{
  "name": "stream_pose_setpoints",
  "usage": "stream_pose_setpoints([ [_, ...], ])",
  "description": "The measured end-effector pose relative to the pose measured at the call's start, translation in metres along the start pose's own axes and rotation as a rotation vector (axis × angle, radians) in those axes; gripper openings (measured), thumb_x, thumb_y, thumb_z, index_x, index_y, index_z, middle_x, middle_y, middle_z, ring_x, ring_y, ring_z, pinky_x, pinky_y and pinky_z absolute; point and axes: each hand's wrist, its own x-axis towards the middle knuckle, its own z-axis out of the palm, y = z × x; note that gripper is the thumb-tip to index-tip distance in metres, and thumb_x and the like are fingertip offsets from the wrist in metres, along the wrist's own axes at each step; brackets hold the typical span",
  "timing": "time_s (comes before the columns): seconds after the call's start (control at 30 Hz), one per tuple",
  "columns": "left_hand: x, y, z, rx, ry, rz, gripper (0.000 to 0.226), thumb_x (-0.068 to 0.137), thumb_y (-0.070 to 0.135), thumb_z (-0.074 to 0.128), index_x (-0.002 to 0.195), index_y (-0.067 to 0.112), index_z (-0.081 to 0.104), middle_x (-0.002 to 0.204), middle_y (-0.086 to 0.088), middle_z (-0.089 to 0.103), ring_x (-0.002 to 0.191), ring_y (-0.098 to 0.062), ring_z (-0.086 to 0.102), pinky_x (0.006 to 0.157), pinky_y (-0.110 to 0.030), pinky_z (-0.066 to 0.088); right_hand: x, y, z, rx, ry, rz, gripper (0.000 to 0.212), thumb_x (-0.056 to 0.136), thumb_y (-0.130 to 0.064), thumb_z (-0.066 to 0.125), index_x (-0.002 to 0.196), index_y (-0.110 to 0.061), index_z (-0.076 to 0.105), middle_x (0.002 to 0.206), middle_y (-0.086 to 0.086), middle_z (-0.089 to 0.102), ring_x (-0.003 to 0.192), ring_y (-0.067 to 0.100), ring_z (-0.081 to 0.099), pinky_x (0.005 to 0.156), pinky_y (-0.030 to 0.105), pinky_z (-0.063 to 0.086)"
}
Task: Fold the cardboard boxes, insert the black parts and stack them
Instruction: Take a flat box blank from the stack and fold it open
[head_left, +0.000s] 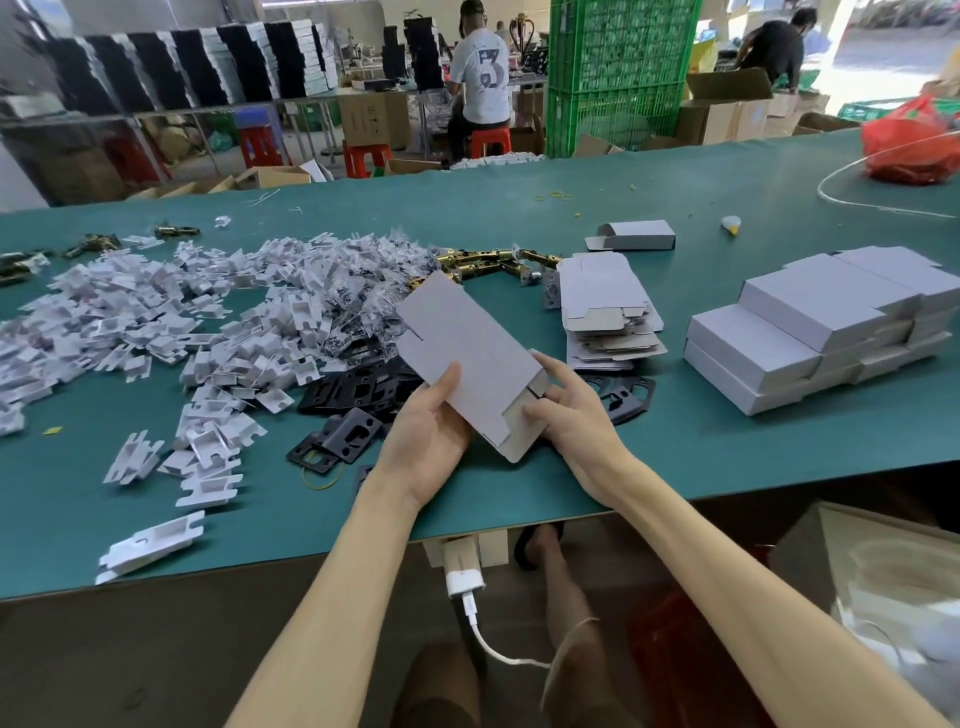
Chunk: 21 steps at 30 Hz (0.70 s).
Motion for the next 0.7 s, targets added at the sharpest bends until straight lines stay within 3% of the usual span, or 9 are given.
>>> stream_pose_setpoints([
  [0.07, -0.003, 0.003, -0.001, -0.01, -0.072, -0.013, 0.047, 0.102, 0.021, 0.059, 0.147, 0.009, 0.053, 0.148, -0.012, 0.06, 0.135, -0.026, 0.059, 0.104, -0.039, 0.054, 0.0, 0.0, -0.002, 0.069, -0.005, -0.005, 0.041, 0.097, 0.008, 0.051, 0.122, -0.022, 0.063, 0.111, -0.003, 0.075, 0.101, 0.012, 0.067, 0.086, 0.026, 0.053],
  [0.13, -0.007, 0.008, 0.0, 0.012, -0.165, -0.013, 0.055, 0.096, 0.026, 0.07, 0.146, 0.01, 0.056, 0.15, -0.012, 0.057, 0.138, -0.027, 0.055, 0.108, -0.04, 0.051, 0.0, 0.0, -0.004, 0.124, -0.008, 0.014, 0.033, 0.099, 0.004, 0.053, 0.125, -0.013, 0.063, 0.111, 0.0, 0.075, 0.097, 0.012, 0.068, 0.081, 0.024, 0.054],
  [0.23, -0.011, 0.008, 0.001, 0.138, -0.252, 0.014, 0.083, 0.089, 0.035, 0.08, 0.155, 0.004, 0.041, 0.159, -0.019, 0.044, 0.149, -0.036, 0.039, 0.123, -0.049, 0.029, 0.0, -0.002, -0.007, 0.2, -0.025, 0.052, 0.035, 0.099, 0.001, 0.056, 0.134, -0.001, 0.059, 0.114, 0.006, 0.073, 0.094, 0.015, 0.07, 0.077, 0.025, 0.056],
  [0.4, -0.014, 0.009, 0.005, 0.2, -0.324, 0.059, 0.109, 0.085, 0.038, 0.084, 0.163, 0.003, 0.018, 0.169, -0.017, 0.024, 0.157, -0.037, 0.019, 0.129, -0.057, 0.005, -0.001, -0.004, -0.007, 0.229, -0.078, 0.079, 0.034, 0.096, -0.001, 0.061, 0.13, 0.003, 0.062, 0.116, 0.012, 0.073, 0.092, 0.016, 0.071, 0.075, 0.025, 0.058],
  [0.53, -0.015, 0.01, 0.01, 0.237, -0.327, 0.065, 0.12, 0.076, 0.049, 0.088, 0.162, 0.001, 0.018, 0.155, -0.015, 0.035, 0.147, -0.033, 0.031, 0.127, -0.053, 0.011, 0.0, -0.004, -0.007, 0.205, -0.096, 0.079, 0.035, 0.093, -0.01, 0.066, 0.127, 0.001, 0.064, 0.114, 0.013, 0.073, 0.092, 0.018, 0.07, 0.079, 0.028, 0.056],
  [0.63, -0.016, 0.013, 0.011, 0.207, -0.24, 0.056, 0.117, 0.068, 0.053, 0.092, 0.157, 0.004, 0.035, 0.153, -0.013, 0.046, 0.148, -0.029, 0.039, 0.128, -0.048, 0.022, 0.001, -0.002, -0.006, 0.172, -0.104, 0.073, 0.043, 0.088, -0.021, 0.072, 0.124, 0.001, 0.064, 0.106, 0.01, 0.074, 0.088, 0.016, 0.069, 0.076, 0.024, 0.055],
  [0.7, -0.015, 0.011, 0.01, 0.21, -0.19, 0.043, 0.114, 0.064, 0.054, 0.094, 0.153, 0.004, 0.041, 0.149, -0.014, 0.052, 0.148, -0.031, 0.043, 0.125, -0.047, 0.03, 0.001, 0.0, -0.004, 0.131, -0.085, 0.059, 0.038, 0.093, -0.016, 0.069, 0.124, 0.006, 0.061, 0.097, 0.007, 0.075, 0.078, 0.011, 0.069, 0.068, 0.019, 0.054],
])
